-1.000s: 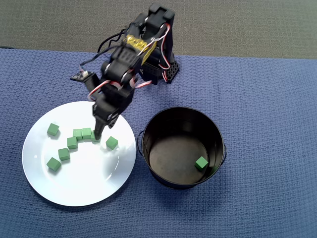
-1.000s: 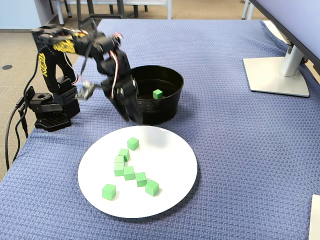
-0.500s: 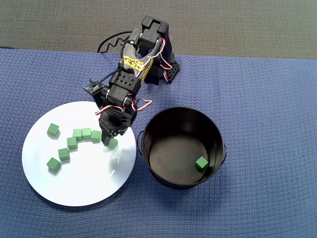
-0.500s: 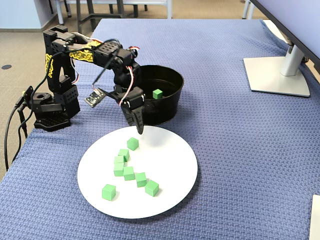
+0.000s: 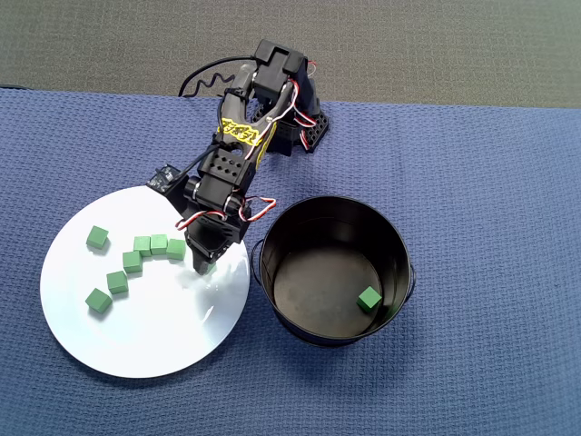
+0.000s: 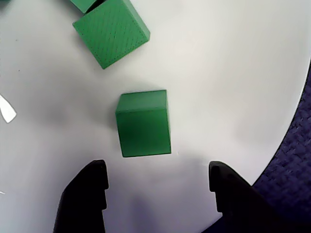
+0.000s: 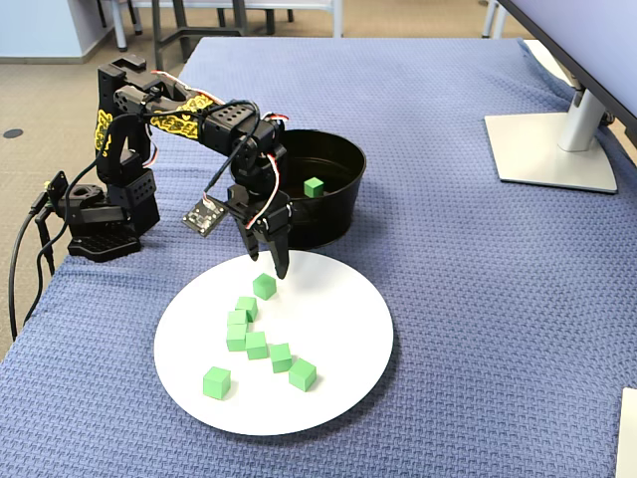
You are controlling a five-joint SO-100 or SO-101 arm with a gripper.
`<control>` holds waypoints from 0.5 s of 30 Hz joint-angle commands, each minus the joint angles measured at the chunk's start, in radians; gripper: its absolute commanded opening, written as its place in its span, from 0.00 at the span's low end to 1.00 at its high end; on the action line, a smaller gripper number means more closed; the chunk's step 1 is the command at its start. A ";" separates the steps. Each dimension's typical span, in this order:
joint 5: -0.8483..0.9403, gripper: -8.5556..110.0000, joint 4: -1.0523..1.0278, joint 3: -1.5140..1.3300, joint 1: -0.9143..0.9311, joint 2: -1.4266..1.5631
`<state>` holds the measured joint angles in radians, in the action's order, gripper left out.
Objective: Pick up the green cubes from the white plate and place them in the black recipient
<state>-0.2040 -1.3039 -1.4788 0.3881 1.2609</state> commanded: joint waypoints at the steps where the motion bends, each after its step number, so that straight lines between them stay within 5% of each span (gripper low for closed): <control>1: 0.029 0.23 0.009 0.086 0.034 -0.008; 15: 0.098 0.21 0.026 0.152 0.066 -0.118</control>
<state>-0.1181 -1.2916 -1.3944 0.4479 1.1428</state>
